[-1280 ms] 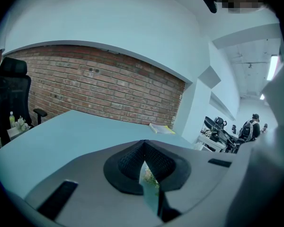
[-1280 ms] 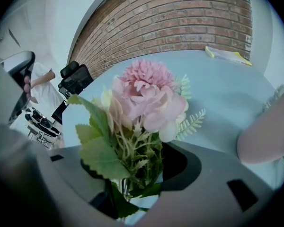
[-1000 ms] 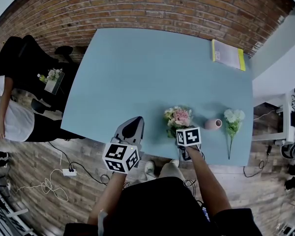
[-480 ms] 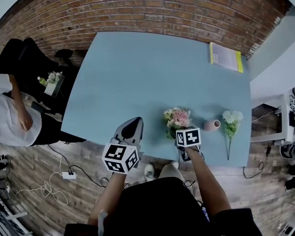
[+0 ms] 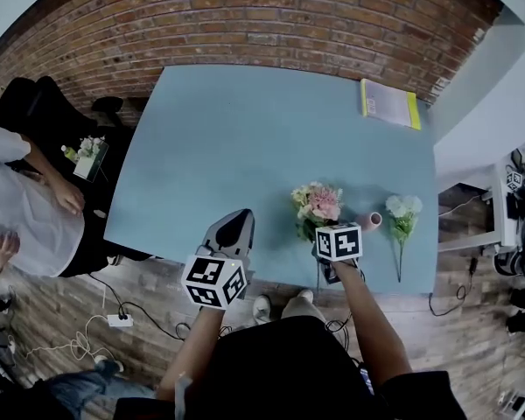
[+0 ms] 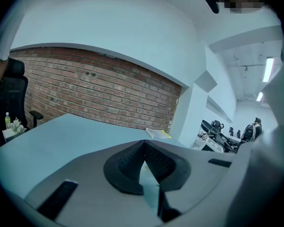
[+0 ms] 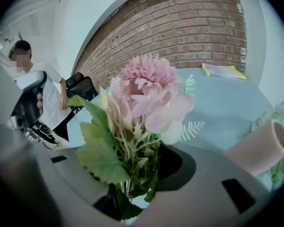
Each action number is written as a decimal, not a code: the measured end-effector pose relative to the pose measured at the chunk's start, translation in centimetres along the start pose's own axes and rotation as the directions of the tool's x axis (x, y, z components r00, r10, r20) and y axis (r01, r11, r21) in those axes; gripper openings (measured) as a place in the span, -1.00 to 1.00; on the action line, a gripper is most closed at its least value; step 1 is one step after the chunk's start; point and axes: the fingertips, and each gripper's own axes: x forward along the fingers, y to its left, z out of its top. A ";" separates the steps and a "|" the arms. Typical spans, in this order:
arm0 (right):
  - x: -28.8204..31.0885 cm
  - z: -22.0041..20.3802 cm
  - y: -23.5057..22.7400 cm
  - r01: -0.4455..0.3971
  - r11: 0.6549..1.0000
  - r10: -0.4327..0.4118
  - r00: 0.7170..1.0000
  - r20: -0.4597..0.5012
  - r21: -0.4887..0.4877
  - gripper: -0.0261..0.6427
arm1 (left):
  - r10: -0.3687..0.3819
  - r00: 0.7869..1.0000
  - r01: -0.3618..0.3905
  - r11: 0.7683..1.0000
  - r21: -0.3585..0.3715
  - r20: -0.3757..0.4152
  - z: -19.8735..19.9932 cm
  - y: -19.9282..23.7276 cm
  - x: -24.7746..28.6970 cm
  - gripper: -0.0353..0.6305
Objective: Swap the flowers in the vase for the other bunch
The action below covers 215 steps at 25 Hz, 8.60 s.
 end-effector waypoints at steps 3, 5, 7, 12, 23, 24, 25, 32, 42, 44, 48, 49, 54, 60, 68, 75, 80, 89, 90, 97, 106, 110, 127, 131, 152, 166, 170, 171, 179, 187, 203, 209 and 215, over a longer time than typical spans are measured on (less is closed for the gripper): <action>-2.0 2.1 -0.3 0.010 1.000 -0.009 0.998 0.059 -0.004 -0.36 | -0.018 1.000 0.018 1.000 0.002 0.003 0.2 -0.9 0.3 -0.88; -3.4 3.3 -0.5 0.017 1.000 -0.016 0.996 0.093 -0.007 -0.37 | -0.034 0.999 0.034 0.999 0.003 0.004 0.3 -1.6 0.6 -0.88; -4.8 4.6 -0.6 0.020 1.000 -0.018 0.991 0.130 -0.012 -0.36 | -0.051 0.999 0.051 0.999 0.005 0.005 0.4 -2.3 0.9 -0.88; -8.9 8.1 -0.6 0.026 0.999 -0.016 0.965 0.262 -0.036 -0.36 | -0.084 0.996 0.084 0.996 0.015 0.002 0.4 -3.9 1.5 -0.88; -18.7 13.4 -3.4 0.121 0.990 -0.074 0.888 0.453 -0.076 -0.36 | -0.183 0.983 0.182 0.982 0.039 0.001 0.5 -9.2 3.0 -0.88; -19.4 13.7 -3.7 0.127 0.989 -0.079 0.880 0.468 -0.072 -0.36 | -0.191 0.981 0.191 0.981 0.043 0.001 0.5 -9.7 3.2 -0.88; -20.1 14.0 -4.0 0.134 0.988 -0.084 0.872 0.482 -0.070 -0.36 | -0.200 0.980 0.199 0.979 0.046 0.001 0.5 -10.2 3.3 -0.88; -23.9 15.9 -5.4 0.191 0.978 -0.114 0.822 0.559 -0.081 -0.36 | -0.236 0.972 0.234 0.970 0.064 0.017 1.4 -12.4 4.1 -0.88; -26.6 17.4 -7.0 0.239 0.968 -0.130 0.739 0.661 -0.077 -0.36 | -0.253 0.967 0.249 0.965 0.082 0.036 2.2 -14.5 5.0 -0.88; -27.0 17.7 -7.4 0.247 0.967 -0.136 0.717 0.684 -0.067 -0.36 | -0.251 0.967 0.248 0.965 0.083 0.031 1.9 -14.7 5.1 -0.88; -27.3 18.2 -7.9 0.253 0.965 -0.132 0.686 0.715 -0.064 -0.36 | -0.240 0.970 0.237 0.968 0.085 0.029 1.9 -14.6 5.4 -0.88; -27.3 18.2 -8.0 0.256 0.964 -0.130 0.680 0.722 -0.067 -0.36 | -0.238 0.971 0.234 0.968 0.087 0.030 2.0 -14.7 5.5 -0.88; -27.7 18.8 -8.3 0.272 0.959 -0.120 0.632 0.766 -0.074 -0.36 | -0.231 0.973 0.228 0.969 0.096 0.028 2.3 -14.9 5.9 -0.88; -27.7 19.1 -9.1 0.295 0.953 -0.126 0.592 0.796 -0.068 -0.36 | -0.218 0.976 0.215 0.971 0.103 0.020 2.2 -14.7 6.1 -0.88; -26.7 18.0 -10.3 0.317 0.947 -0.147 0.568 0.810 -0.051 -0.36 | -0.215 0.977 0.213 0.971 0.111 0.004 1.7 -14.8 6.4 -0.88; -25.1 16.7 -11.1 0.317 0.947 -0.153 0.565 0.811 -0.043 -0.36 | -0.208 0.978 0.207 0.972 0.113 -0.001 1.5 -14.5 6.6 -0.88; -23.5 15.7 -11.7 0.316 0.948 -0.161 0.577 0.801 -0.037 -0.36 | -0.198 0.980 0.197 0.974 0.114 -0.008 1.2 -14.2 6.7 -0.88; -21.5 14.4 -11.9 0.325 0.944 -0.158 0.602 0.783 -0.059 -0.36 | -0.185 0.983 0.185 0.976 0.117 -0.007 1.3 -14.3 6.6 -0.88; -21.3 14.3 -11.9 0.324 0.944 -0.158 0.605 0.780 -0.060 -0.36 | -0.184 0.983 0.183 0.976 0.116 -0.006 1.3 -14.3 6.6 -0.88; -19.5 13.0 -12.4 0.314 0.948 -0.174 0.634 0.754 -0.046 -0.33 | -0.185 0.983 0.185 0.976 0.113 -0.009 1.2 -14.0 6.7 -0.88; -18.1 11.5 -13.6 0.299 0.954 -0.200 0.662 0.722 -0.010 -0.29 | -0.194 0.981 0.195 0.974 0.117 -0.020 0.9 -14.1 6.8 -0.88; -17.8 11.1 -13.7 0.283 0.959 -0.199 0.677 0.708 -0.001 -0.27 | -0.202 0.979 0.204 0.972 0.117 -0.030 0.6 -14.2 6.7 -0.88; -15.6 9.7 -12.9 0.200 0.978 -0.188 0.742 0.643 0.055 0.14 | -0.213 0.976 0.216 0.971 0.099 -0.037 0.4 -13.6 6.2 -0.88; -15.5 9.6 -12.4 0.188 0.980 -0.185 0.742 0.645 0.066 0.25 | -0.210 0.977 0.212 0.973 0.086 -0.031 0.4 -13.2 6.0 -0.88; -17.4 7.9 -9.6 0.208 0.976 -0.200 0.752 0.627 0.062 0.27 | -0.249 0.968 0.250 0.966 0.070 -0.021 0.0 -12.7 3.6 -0.88; -17.7 6.6 -9.4 0.241 0.964 -0.258 0.764 0.591 0.110 0.28 | -0.243 0.970 0.244 0.968 0.056 -0.020 -0.4 -11.4 1.7 -0.88; -17.4 6.4 -9.4 0.245 0.963 -0.263 0.768 0.584 0.112 0.28 | -0.237 0.971 0.238 0.970 0.055 -0.015 -0.2 -11.0 1.6 -0.88; -17.4 6.4 -9.3 0.245 0.963 -0.263 0.768 0.584 0.112 0.28 | -0.236 0.972 0.236 0.970 0.054 -0.014 -0.2 -11.0 1.6 -0.88; -17.5 6.3 -9.1 0.246 0.962 -0.266 0.766 0.585 0.116 0.28 | -0.254 0.967 0.254 0.966 0.046 -0.008 0.2 -10.9 1.7 -0.88; -17.8 5.5 -8.8 0.256 0.960 -0.275 0.770 0.576 0.117 0.27 | -0.252 0.968 0.252 0.967 0.045 -0.009 0.2 -10.3 1.4 -0.88; -19.0 3.8 -6.8 0.264 0.955 -0.294 0.758 0.583 0.138 0.27 | -0.262 0.965 0.262 0.963 0.058 0.001 0.0 -10.1 -1.2 -0.88; -20.5 3.3 -5.2 0.273 0.955 -0.285 0.741 0.608 0.115 0.27 | -0.275 0.961 0.274 0.960 0.057 0.002 -0.4 -10.2 -2.5 -0.88; -22.3 2.8 -3.0 0.274 0.956 -0.276 0.716 0.641 0.105 0.03 | -0.297 0.955 0.296 0.953 0.063 0.010 -0.5 -10.5 -3.9 -0.88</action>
